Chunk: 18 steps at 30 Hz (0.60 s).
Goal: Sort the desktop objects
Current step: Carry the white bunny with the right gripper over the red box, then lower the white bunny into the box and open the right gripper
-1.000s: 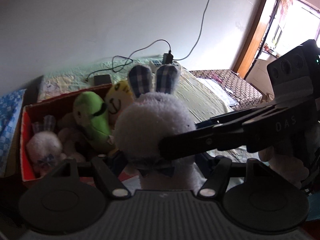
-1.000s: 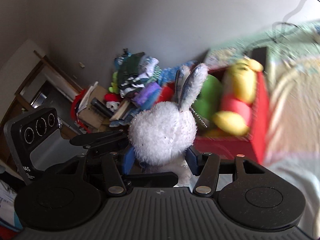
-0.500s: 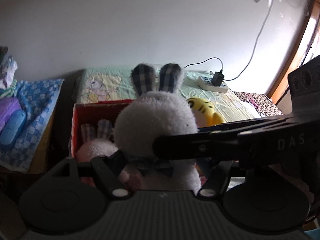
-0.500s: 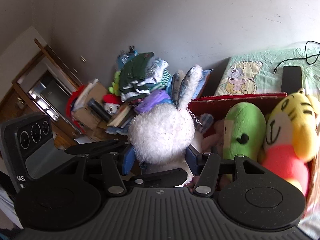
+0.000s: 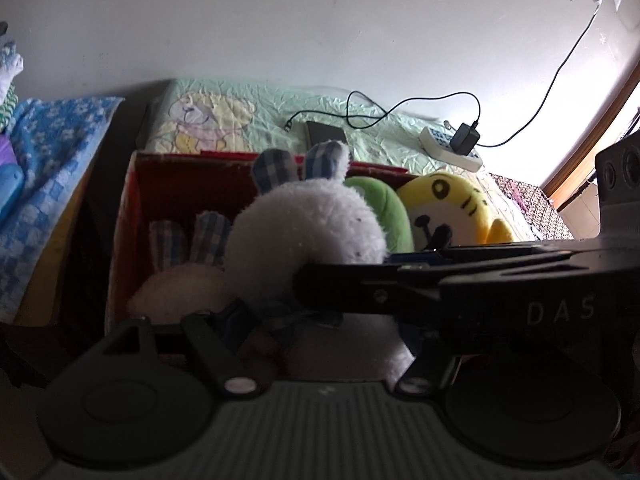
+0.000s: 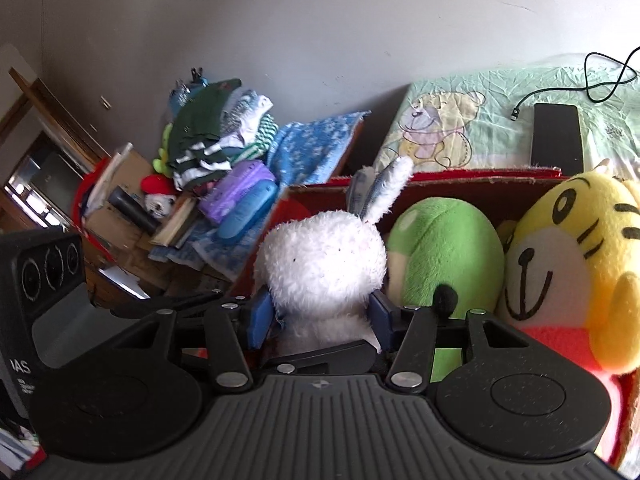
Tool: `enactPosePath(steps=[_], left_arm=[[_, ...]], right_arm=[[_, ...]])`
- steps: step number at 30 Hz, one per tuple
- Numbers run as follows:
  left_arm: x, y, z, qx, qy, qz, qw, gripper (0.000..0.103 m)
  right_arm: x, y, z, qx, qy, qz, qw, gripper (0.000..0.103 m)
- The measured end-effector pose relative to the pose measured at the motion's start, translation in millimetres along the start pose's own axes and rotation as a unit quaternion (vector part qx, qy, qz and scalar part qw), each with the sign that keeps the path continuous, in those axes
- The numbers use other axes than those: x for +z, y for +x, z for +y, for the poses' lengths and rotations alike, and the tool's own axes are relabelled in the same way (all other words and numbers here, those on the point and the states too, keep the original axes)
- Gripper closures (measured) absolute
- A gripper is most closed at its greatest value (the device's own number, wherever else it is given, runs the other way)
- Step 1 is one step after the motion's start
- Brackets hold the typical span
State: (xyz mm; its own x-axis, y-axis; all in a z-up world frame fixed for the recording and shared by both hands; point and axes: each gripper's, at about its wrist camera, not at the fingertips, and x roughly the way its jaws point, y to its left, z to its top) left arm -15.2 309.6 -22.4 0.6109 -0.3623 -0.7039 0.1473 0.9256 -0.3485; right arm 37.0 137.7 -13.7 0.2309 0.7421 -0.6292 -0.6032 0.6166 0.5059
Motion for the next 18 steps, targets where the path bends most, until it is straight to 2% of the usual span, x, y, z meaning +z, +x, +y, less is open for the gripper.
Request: enactPosePath(steps=[4, 8, 11, 14, 16, 17, 18], left_arm=[[-3, 4, 6, -0.007, -0.009, 0.004, 0.9999, 0.03], [-2, 3, 4, -0.005, -0.005, 0.005, 1.0, 0.028], [-2, -3, 2, 0.002, 0.002, 0.001, 1.0, 0.028], [-3, -10, 0, 0.016, 0.007, 0.0, 0.9998, 0.028], [-3, -16, 0, 0.025, 0.004, -0.006, 0.9997, 0.028], [-4, -18, 1, 0.027, 0.001, -0.008, 0.9996, 0.028], [-4, -19, 1, 0.028, 0.0, -0.01, 0.9996, 0.028]], right_arm=[[-1, 6, -8, 0.011, 0.014, 0.016, 1.0, 0.045], [0, -1, -8, 0.014, 0.018, 0.007, 1.0, 0.043], [0, -15, -7, 0.016, 0.025, -0.019, 0.999, 0.04], [2, -32, -9, 0.017, 0.031, -0.059, 0.998, 0.032], [4, -40, -12, 0.029, 0.045, -0.082, 0.995, 0.035], [5, -41, -14, 0.038, 0.05, -0.085, 0.994, 0.04], [7, -40, -15, 0.046, 0.055, -0.086, 0.994, 0.049]])
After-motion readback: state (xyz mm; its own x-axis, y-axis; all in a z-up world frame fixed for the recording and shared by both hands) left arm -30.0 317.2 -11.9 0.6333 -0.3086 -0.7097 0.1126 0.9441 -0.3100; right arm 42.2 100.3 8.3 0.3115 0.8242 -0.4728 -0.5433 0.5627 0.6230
